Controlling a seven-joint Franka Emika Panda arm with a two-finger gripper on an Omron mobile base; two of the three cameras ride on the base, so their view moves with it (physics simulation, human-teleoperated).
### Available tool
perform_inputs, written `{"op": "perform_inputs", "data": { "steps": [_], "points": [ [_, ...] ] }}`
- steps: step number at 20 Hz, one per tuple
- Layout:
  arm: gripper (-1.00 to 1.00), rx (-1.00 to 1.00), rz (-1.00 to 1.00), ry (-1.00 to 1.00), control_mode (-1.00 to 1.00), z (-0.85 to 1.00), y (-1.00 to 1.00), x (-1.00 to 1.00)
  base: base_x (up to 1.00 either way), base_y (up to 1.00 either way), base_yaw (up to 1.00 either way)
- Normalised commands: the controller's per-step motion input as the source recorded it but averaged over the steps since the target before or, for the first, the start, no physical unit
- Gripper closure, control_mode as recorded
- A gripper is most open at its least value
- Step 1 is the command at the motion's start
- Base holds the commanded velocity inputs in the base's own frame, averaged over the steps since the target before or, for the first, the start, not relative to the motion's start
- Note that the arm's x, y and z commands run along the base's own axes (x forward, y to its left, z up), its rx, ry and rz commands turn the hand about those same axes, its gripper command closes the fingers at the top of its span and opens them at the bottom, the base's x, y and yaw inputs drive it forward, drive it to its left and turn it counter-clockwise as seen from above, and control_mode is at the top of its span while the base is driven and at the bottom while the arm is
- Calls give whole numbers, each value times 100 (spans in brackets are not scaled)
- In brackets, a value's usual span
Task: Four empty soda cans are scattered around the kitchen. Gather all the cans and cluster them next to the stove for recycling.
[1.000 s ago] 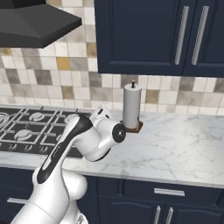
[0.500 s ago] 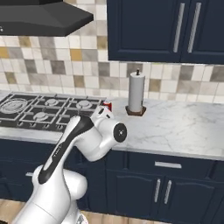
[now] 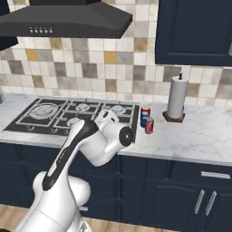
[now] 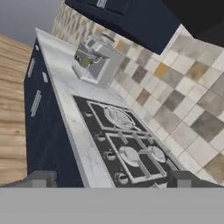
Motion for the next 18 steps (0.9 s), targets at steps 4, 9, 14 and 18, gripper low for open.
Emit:
{"op": "perform_inputs", "data": {
  "steps": [4, 9, 14, 18],
  "points": [
    [-100, 0, 0, 0, 100, 0, 0, 0, -11, 100, 1],
    [-100, 0, 0, 0, 100, 0, 0, 0, -12, 100, 0],
    [-100, 0, 0, 0, 100, 0, 0, 0, -14, 100, 4],
    [-100, 0, 0, 0, 100, 0, 0, 0, -16, 80, 28]
  ]
}}
